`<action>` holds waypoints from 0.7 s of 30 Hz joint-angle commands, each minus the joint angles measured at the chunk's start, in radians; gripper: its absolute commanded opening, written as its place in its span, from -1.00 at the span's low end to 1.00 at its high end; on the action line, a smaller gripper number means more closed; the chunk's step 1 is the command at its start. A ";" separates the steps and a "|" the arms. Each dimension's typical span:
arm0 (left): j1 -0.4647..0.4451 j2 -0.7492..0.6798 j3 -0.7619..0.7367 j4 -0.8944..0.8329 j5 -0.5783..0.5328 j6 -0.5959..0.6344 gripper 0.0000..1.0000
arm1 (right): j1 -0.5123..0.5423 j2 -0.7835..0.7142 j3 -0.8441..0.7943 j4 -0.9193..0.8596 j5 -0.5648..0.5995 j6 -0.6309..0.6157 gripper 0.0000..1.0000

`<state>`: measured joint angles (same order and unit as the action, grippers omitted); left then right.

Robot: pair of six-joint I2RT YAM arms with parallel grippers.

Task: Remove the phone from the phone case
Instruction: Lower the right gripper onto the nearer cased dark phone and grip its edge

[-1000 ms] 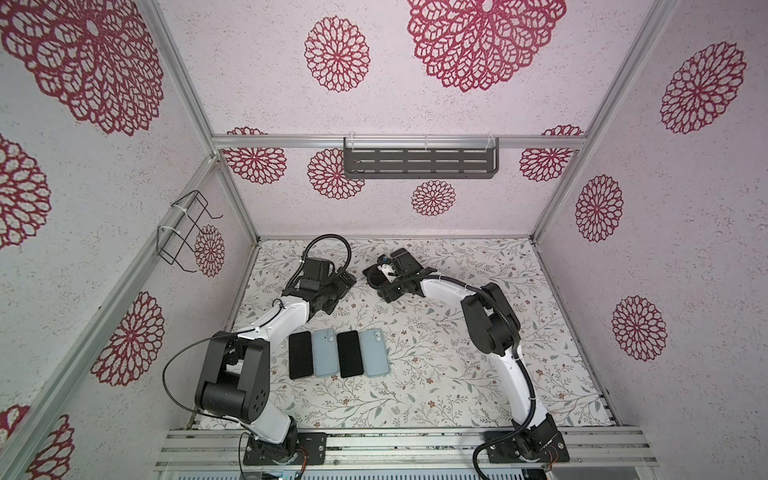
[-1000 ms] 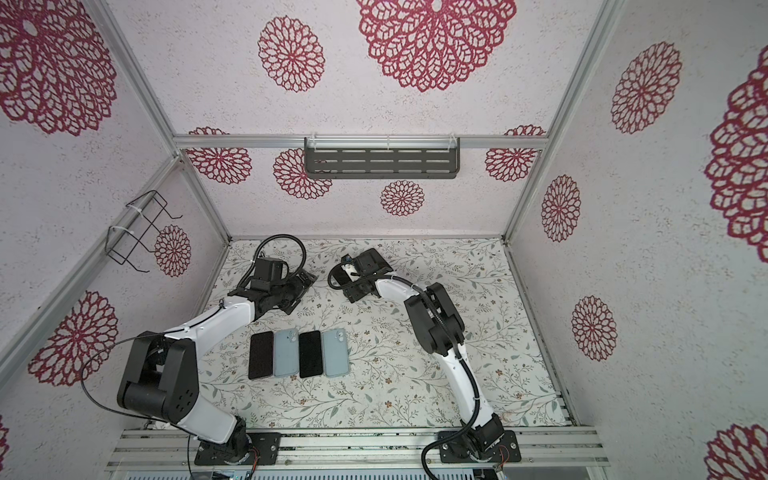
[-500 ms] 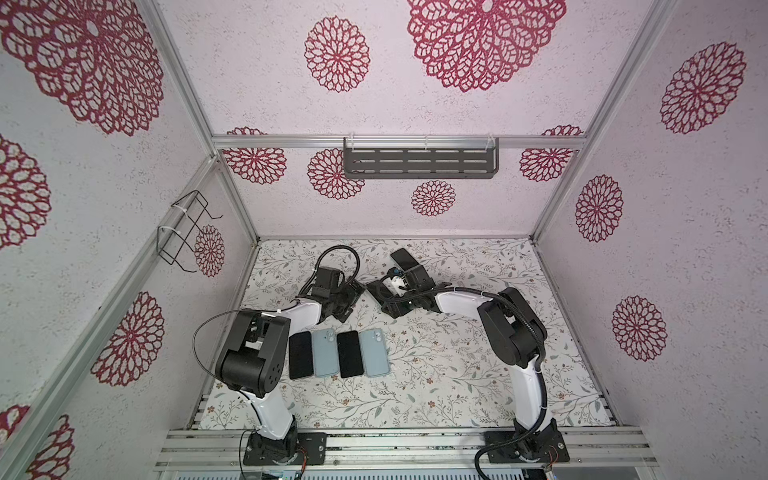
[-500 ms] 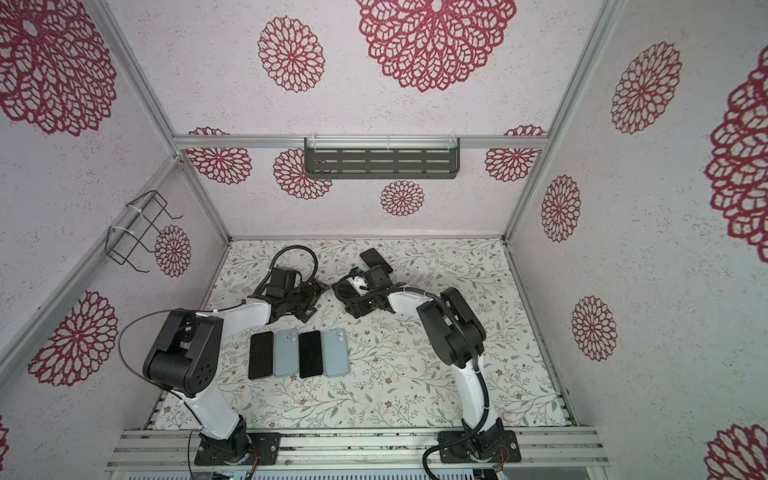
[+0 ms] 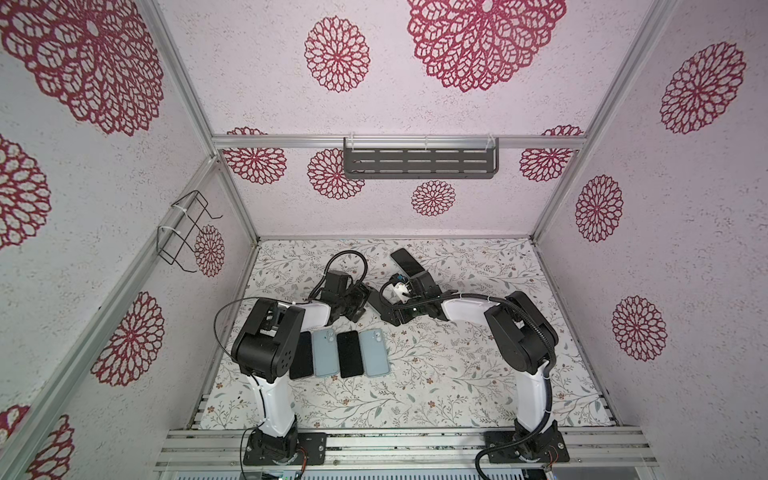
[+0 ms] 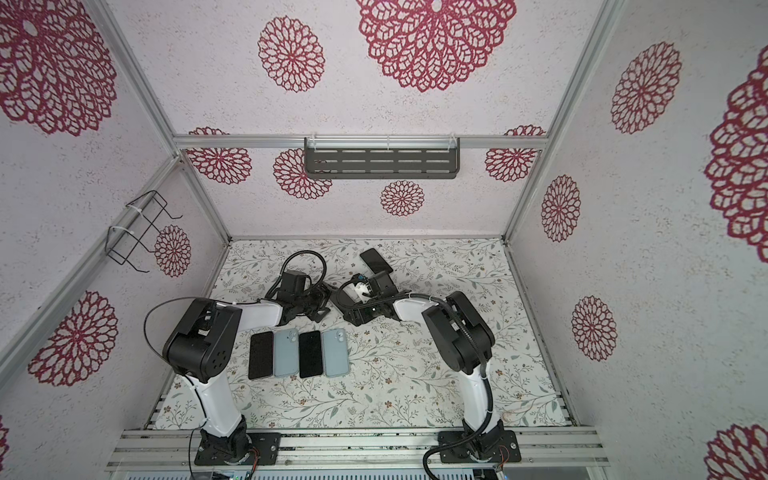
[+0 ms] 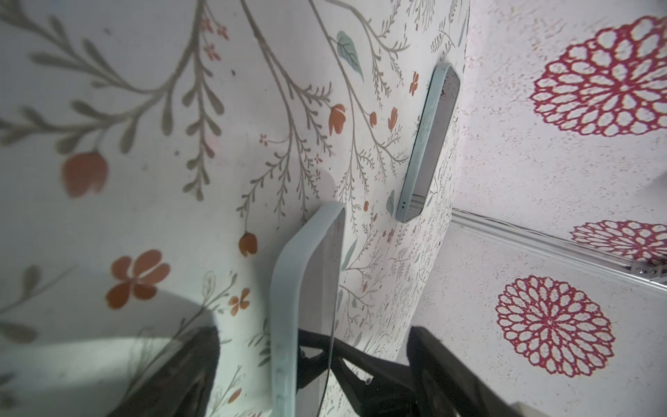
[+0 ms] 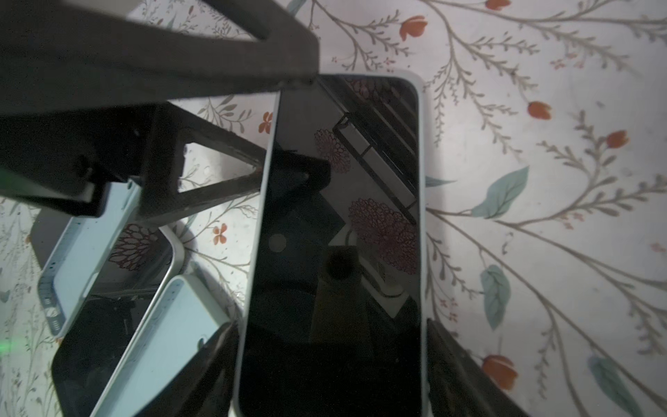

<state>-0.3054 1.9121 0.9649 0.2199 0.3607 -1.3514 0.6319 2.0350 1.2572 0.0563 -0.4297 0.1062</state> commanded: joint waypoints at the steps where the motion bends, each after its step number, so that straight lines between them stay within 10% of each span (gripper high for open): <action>1: -0.005 0.021 -0.012 0.093 0.020 -0.023 0.55 | 0.005 -0.081 -0.004 0.084 -0.076 0.016 -0.26; 21: -0.018 0.062 -0.032 0.193 0.053 -0.064 -0.73 | 0.000 -0.123 -0.030 0.101 -0.095 0.031 -0.34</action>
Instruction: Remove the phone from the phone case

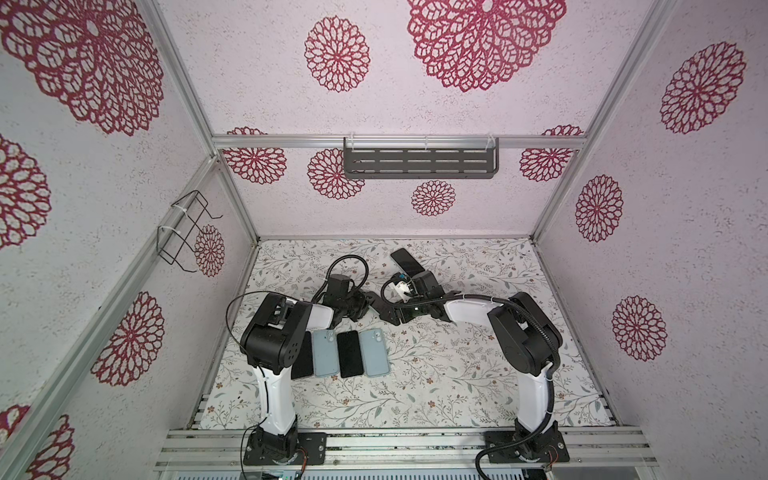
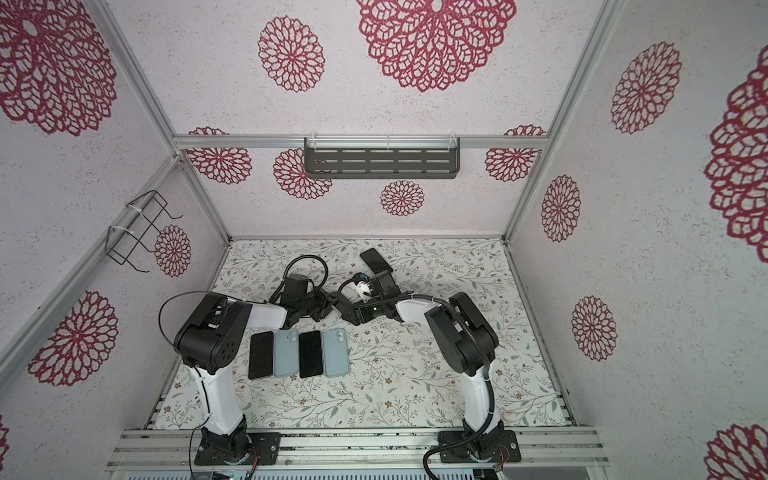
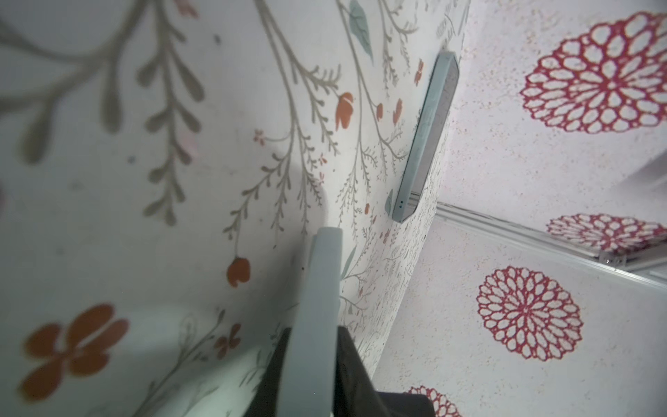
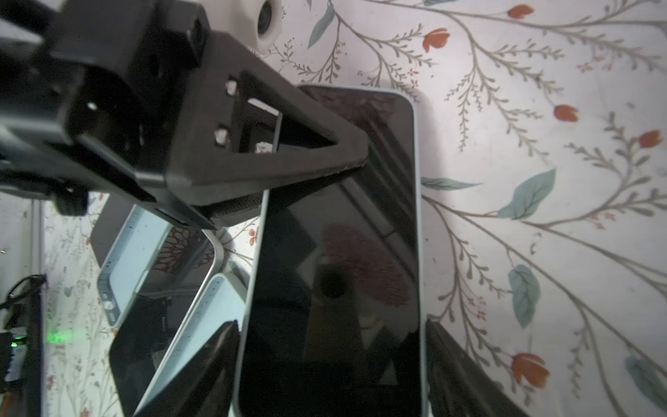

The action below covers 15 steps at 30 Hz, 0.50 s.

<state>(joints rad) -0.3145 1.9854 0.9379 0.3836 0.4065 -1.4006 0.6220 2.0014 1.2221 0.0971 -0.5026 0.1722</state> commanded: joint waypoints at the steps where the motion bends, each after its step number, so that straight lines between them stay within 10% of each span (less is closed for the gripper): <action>1: -0.009 -0.041 -0.009 0.027 0.005 -0.013 -0.77 | 0.010 -0.098 0.001 0.063 -0.021 -0.030 -0.34; 9: -0.002 -0.289 -0.052 0.013 -0.073 0.037 -1.00 | 0.004 -0.346 -0.194 0.224 0.013 0.132 0.49; 15: -0.010 -0.563 -0.087 0.030 -0.217 0.108 -1.00 | -0.017 -0.642 -0.457 0.461 0.058 0.441 0.61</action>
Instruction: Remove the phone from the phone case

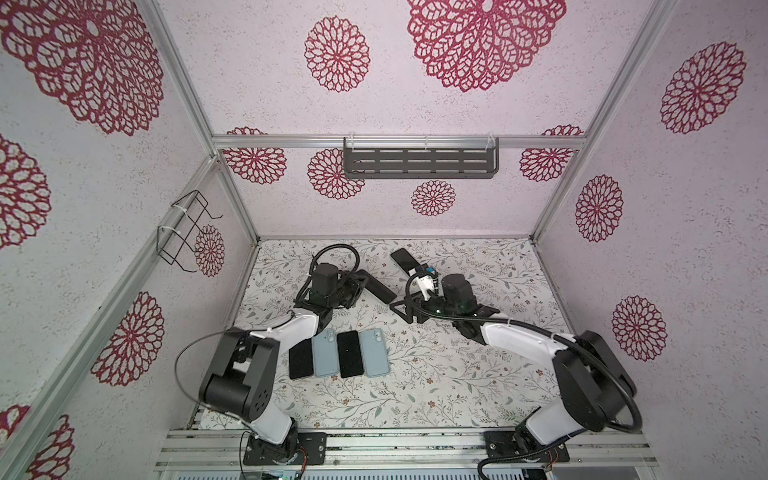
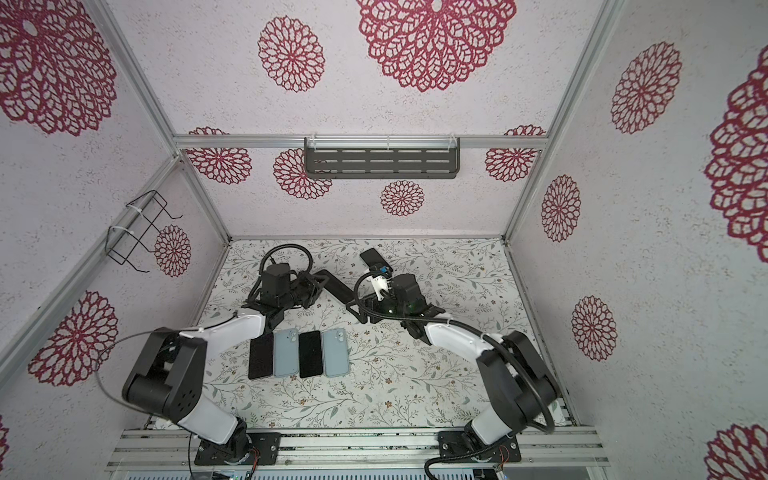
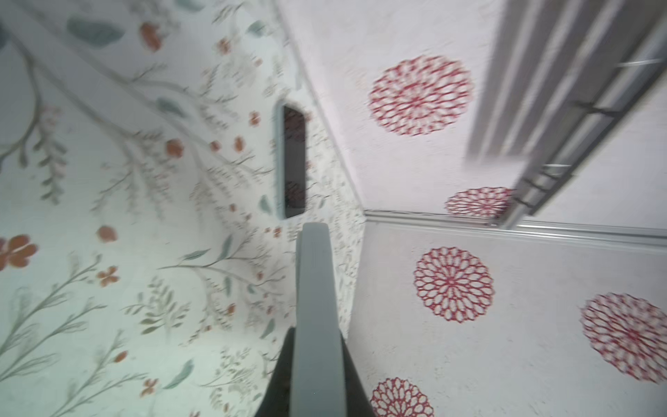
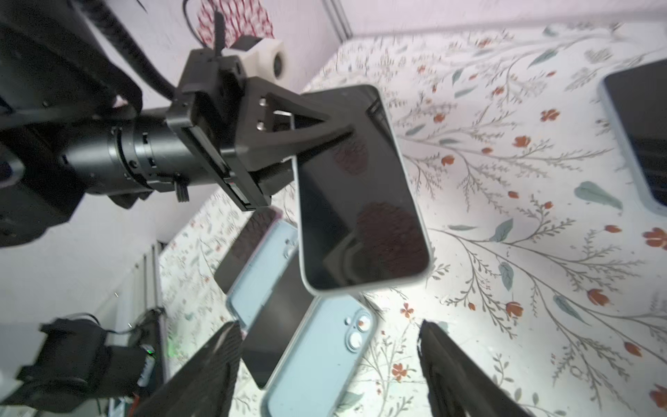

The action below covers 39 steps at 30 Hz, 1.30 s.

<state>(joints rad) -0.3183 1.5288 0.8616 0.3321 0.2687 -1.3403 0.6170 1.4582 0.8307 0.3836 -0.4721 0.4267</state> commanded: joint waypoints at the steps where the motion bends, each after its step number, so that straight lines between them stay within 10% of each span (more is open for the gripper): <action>1: -0.013 -0.150 -0.022 0.107 -0.108 0.055 -1.00 | -0.013 -0.142 -0.118 0.246 0.027 0.251 0.62; 9: -0.178 -0.356 -0.118 0.343 -0.367 0.124 -1.00 | 0.016 -0.335 -0.382 0.841 0.101 0.671 0.67; 20: -0.439 -0.321 -0.202 0.692 -0.726 0.120 -1.00 | 0.142 -0.195 -0.413 1.301 0.236 0.784 0.62; 39: -0.515 -0.279 -0.207 0.764 -0.795 0.080 -1.00 | 0.168 -0.102 -0.318 1.303 0.263 0.765 0.19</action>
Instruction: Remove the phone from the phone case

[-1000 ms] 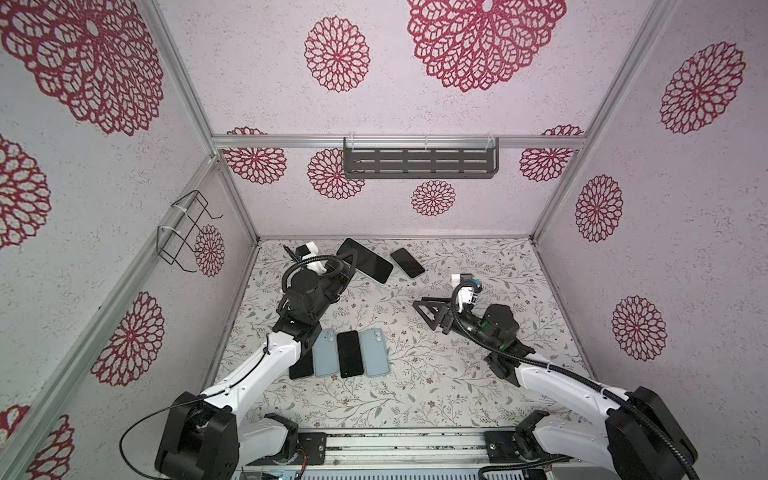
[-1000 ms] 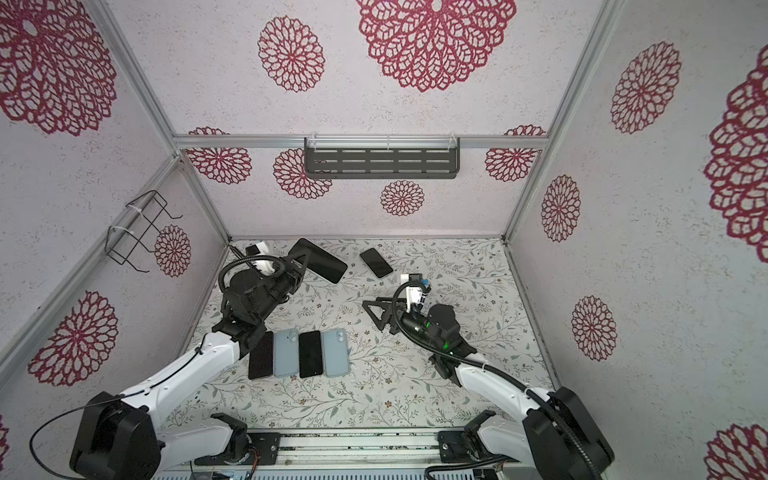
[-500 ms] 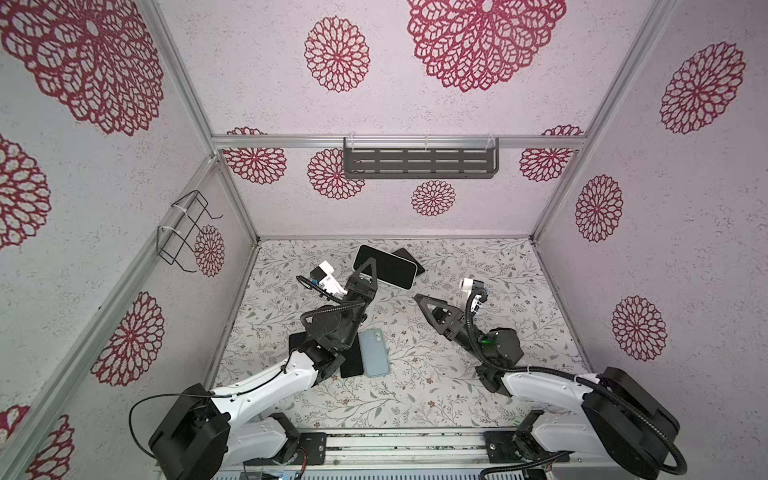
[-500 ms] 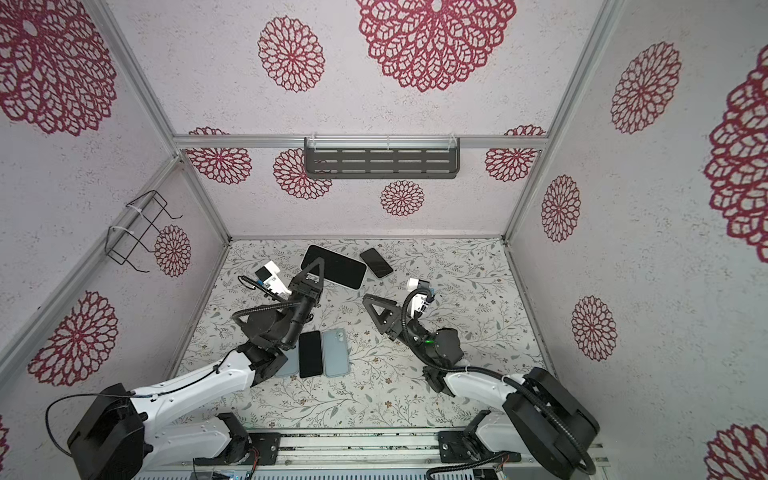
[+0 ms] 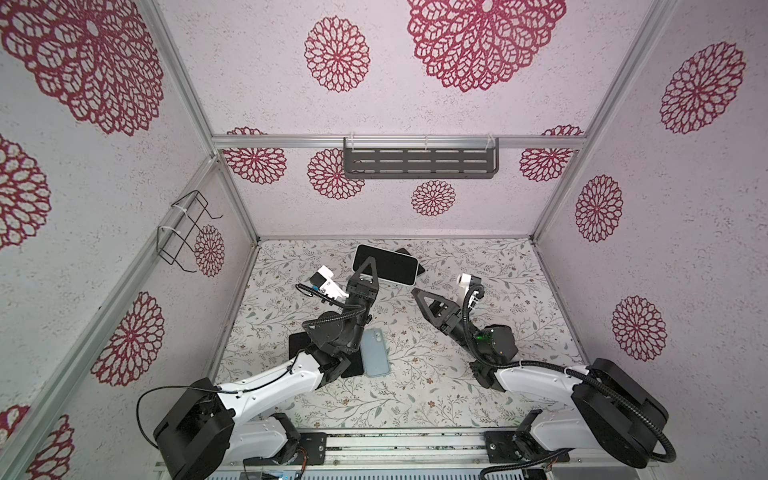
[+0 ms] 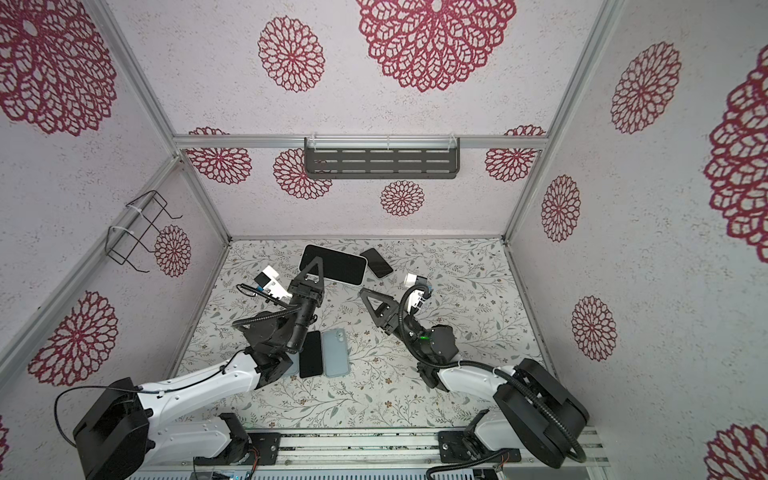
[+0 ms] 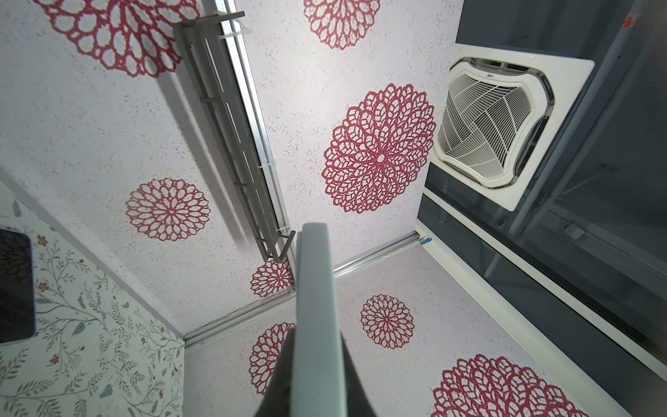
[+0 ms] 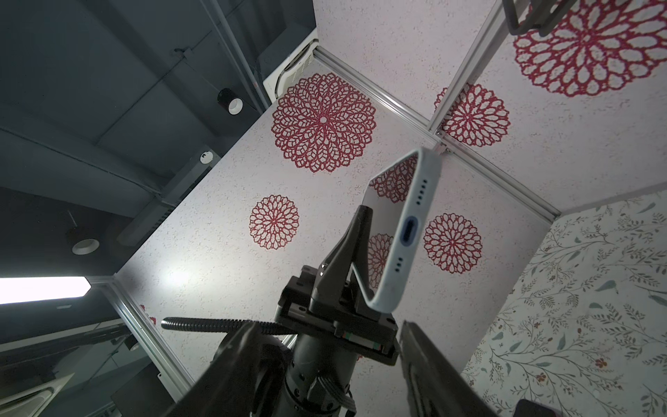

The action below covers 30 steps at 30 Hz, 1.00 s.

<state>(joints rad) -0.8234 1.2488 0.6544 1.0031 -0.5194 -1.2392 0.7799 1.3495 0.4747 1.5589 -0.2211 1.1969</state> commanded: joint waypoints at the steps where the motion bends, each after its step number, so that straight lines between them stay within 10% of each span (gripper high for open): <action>1: -0.011 0.001 0.001 0.094 -0.005 -0.022 -1.00 | 0.005 0.013 0.043 0.128 0.012 -0.005 0.16; 24: -0.038 0.012 0.001 0.109 0.004 -0.026 -1.00 | 0.004 0.030 0.076 0.128 0.025 -0.006 -0.32; 30: -0.038 0.009 0.003 0.102 0.001 -0.039 -1.00 | 0.001 0.024 0.079 0.127 0.018 -0.011 -0.75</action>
<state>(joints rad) -0.8551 1.2591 0.6544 1.0542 -0.5255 -1.2716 0.7803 1.3861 0.5140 1.5574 -0.2081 1.2030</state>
